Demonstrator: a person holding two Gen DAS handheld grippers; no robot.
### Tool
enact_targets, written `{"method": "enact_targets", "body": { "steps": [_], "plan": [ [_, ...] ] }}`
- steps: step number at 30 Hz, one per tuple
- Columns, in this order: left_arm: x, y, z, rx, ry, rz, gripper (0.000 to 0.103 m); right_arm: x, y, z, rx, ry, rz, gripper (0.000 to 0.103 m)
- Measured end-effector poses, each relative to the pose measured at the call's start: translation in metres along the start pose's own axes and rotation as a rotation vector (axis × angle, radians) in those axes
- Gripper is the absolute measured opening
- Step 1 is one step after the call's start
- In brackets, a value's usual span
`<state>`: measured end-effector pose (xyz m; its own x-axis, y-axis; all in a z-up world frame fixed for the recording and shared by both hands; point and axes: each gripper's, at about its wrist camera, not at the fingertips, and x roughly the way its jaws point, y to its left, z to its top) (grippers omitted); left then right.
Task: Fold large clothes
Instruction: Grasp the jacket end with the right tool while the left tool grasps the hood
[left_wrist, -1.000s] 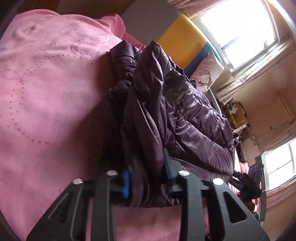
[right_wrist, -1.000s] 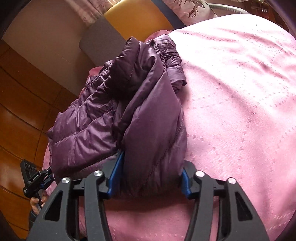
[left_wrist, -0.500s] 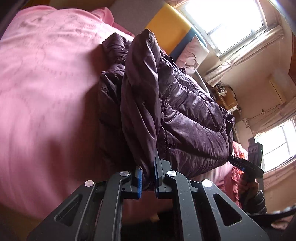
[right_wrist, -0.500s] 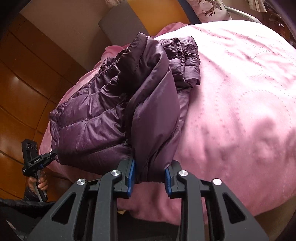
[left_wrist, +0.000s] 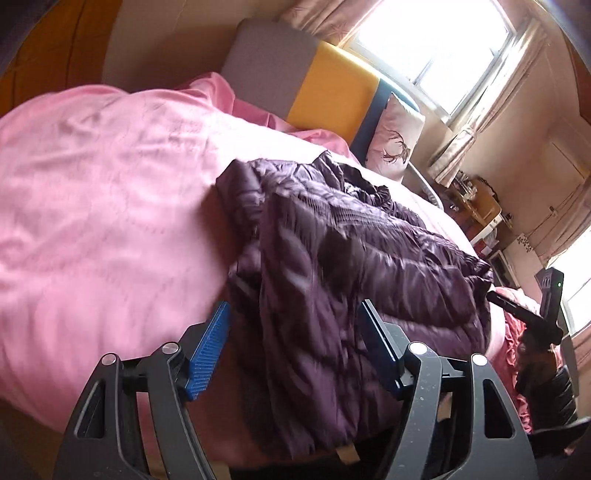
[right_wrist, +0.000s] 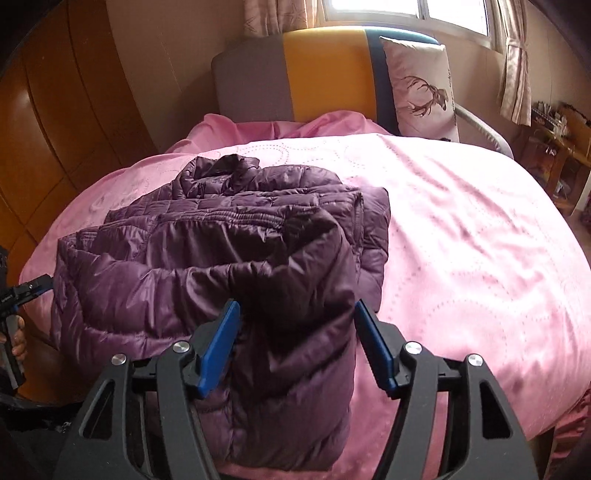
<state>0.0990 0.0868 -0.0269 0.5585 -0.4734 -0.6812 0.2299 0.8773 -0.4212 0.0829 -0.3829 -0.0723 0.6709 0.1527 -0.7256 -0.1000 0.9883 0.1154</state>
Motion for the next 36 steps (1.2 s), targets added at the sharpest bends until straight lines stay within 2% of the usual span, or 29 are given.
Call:
{"method": "enact_targets", "body": {
  "steps": [3,4,5,7,8,10,15,20,27,31,36],
  "plan": [
    [0.017,0.004,0.005,0.013,0.016,-0.002,0.069,0.023,0.009,0.005,-0.057,0.04,-0.033,0.046],
    [0.023,0.003,0.006,0.015,0.023,-0.012,0.064,0.025,0.011,0.005,-0.073,0.052,-0.034,0.029],
    [0.028,0.002,0.007,0.016,0.032,-0.016,0.04,0.028,0.015,0.005,-0.087,0.055,-0.041,0.018],
    [0.035,-0.004,0.01,0.037,0.049,-0.008,0.016,0.024,0.023,0.005,-0.098,0.04,-0.039,0.011],
    [0.032,-0.006,0.009,0.044,0.042,-0.009,0.008,0.017,0.024,0.007,-0.097,0.026,-0.036,0.01],
    [0.023,-0.01,0.009,0.061,0.018,-0.021,0.005,0.008,0.026,0.009,-0.092,-0.004,-0.025,0.009],
    [-0.006,-0.016,0.024,0.065,-0.059,-0.053,0.003,-0.029,0.022,0.031,-0.046,-0.092,0.019,0.009],
    [-0.013,-0.019,0.048,0.069,-0.109,-0.067,0.002,-0.031,0.021,0.065,-0.008,-0.145,0.026,0.009],
    [0.014,-0.007,0.107,0.035,-0.162,-0.042,0.002,0.01,0.007,0.118,0.102,-0.173,0.014,0.009],
    [0.054,0.006,0.135,0.006,-0.13,0.004,0.002,0.053,-0.002,0.142,0.147,-0.134,-0.029,0.009],
    [0.101,0.018,0.157,-0.015,-0.075,0.057,0.002,0.103,-0.01,0.152,0.149,-0.08,-0.116,0.009]
  ]
}}
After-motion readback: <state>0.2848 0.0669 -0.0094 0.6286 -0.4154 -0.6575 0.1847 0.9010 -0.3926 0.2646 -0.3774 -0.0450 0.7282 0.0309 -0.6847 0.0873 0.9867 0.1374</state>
